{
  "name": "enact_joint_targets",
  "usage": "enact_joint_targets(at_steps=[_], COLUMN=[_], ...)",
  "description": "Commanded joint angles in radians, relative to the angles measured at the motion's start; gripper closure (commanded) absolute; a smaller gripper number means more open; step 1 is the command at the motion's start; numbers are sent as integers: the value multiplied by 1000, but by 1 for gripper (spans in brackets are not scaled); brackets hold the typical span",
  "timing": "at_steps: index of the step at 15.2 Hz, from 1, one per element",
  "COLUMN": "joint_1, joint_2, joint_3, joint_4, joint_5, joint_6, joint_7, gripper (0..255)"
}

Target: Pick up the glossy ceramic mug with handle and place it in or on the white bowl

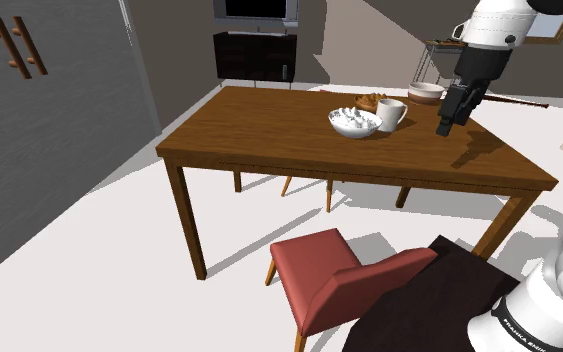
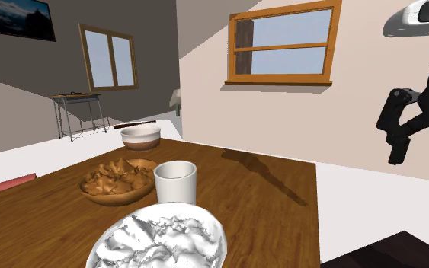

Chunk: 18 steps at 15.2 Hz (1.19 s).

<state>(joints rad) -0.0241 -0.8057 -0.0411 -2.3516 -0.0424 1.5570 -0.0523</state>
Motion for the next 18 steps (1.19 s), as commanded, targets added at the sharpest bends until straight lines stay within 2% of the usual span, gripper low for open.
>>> enact_joint_targets(at_steps=[1,10,18], joint_1=[0,-34,-56], joint_2=[0,302,586], joint_3=[0,-96,-174], joint_4=[0,160,382], joint_5=[0,-46,-33], joint_6=[0,161,240], joint_7=[0,-70,-140], gripper=[0,0,0])
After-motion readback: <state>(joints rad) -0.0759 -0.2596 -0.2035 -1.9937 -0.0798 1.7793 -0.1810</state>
